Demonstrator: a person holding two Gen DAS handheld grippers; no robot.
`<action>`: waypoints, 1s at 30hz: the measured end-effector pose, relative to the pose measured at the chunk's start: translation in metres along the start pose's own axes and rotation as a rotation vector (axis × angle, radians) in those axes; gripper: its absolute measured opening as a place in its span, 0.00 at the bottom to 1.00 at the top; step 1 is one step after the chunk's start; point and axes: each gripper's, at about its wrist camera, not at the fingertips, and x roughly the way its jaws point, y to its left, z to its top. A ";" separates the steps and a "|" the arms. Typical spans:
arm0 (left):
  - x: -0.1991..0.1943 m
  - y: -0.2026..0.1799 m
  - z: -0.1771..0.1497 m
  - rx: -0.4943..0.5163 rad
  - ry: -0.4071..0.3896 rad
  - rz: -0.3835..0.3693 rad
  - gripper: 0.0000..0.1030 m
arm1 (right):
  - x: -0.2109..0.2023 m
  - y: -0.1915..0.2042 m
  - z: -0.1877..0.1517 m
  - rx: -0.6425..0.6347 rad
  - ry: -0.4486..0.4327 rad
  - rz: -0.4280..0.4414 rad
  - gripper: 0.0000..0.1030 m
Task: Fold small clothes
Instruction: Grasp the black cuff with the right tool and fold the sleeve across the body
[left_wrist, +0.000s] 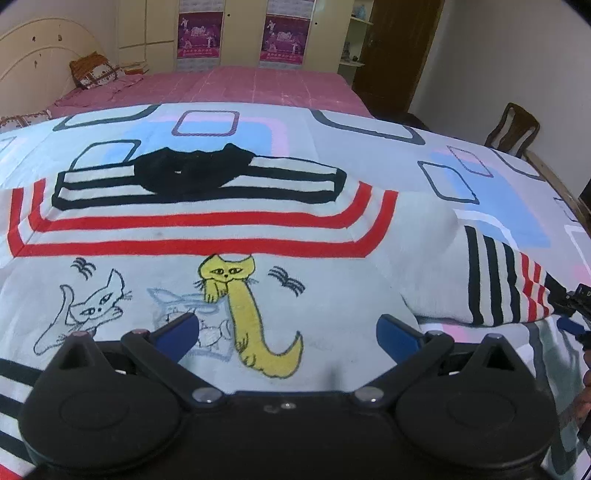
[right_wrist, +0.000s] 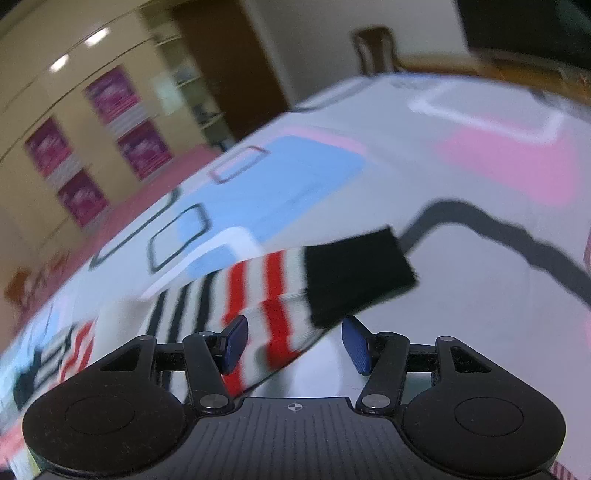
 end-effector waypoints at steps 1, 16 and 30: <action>0.000 -0.001 0.001 0.002 -0.003 0.009 0.99 | 0.005 -0.008 0.002 0.052 0.011 0.007 0.55; -0.002 0.043 0.023 -0.007 -0.019 0.089 0.95 | -0.002 0.001 0.008 -0.050 -0.042 -0.031 0.05; -0.006 0.174 0.014 -0.086 -0.022 0.123 0.93 | -0.028 0.220 -0.085 -0.525 -0.047 0.321 0.05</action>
